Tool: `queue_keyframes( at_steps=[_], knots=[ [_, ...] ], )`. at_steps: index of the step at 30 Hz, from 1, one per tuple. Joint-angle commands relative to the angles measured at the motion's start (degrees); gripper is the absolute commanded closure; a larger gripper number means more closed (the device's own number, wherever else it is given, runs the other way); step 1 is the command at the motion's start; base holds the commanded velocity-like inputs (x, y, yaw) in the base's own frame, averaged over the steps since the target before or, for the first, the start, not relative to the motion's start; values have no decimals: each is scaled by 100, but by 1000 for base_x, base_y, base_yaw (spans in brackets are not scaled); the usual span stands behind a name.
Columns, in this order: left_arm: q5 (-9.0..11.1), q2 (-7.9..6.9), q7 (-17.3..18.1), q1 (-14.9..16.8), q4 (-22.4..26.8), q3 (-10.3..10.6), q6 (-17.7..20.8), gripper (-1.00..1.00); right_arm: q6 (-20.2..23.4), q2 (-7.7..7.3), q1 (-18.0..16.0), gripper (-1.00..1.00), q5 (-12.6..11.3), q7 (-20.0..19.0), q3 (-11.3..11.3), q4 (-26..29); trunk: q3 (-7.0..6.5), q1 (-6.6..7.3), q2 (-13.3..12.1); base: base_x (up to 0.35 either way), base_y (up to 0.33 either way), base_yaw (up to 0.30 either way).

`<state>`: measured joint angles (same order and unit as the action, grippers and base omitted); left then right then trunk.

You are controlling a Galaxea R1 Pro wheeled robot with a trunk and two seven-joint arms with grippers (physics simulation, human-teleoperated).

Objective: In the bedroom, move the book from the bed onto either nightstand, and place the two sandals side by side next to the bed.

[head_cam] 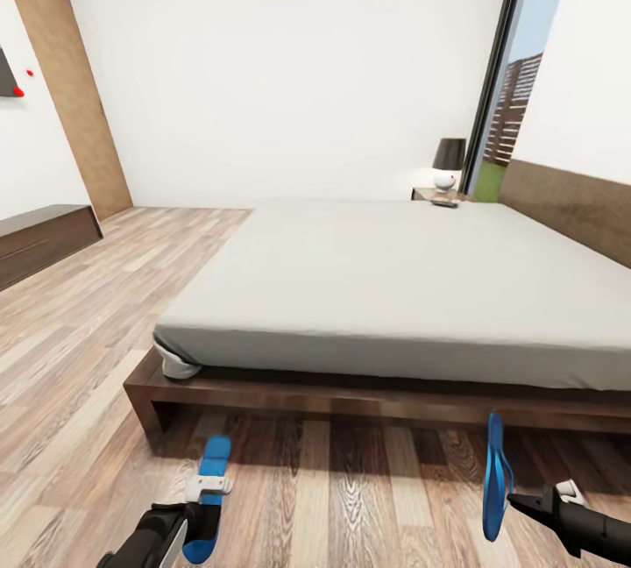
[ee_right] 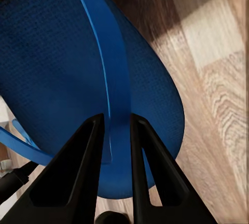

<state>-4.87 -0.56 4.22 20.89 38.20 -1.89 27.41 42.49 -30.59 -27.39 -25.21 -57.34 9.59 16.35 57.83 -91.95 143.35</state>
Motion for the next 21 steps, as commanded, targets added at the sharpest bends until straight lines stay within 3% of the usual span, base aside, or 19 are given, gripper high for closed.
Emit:
queue_keyframes(
  at_steps=[1, 21],
  knots=[
    [-50, 1, 44, 2, 11, -21, 27, 100, 31, 0, -3, 100, -10, -8, 18, -2, 28, -1, 4, 0, 0, 0],
    [-58, -6, 44, -1, 12, -22, 19, 100, 31, 0, -3, 100, -10, -7, 17, -2, 471, -53, 31, 0, 0, 0]
  ],
)
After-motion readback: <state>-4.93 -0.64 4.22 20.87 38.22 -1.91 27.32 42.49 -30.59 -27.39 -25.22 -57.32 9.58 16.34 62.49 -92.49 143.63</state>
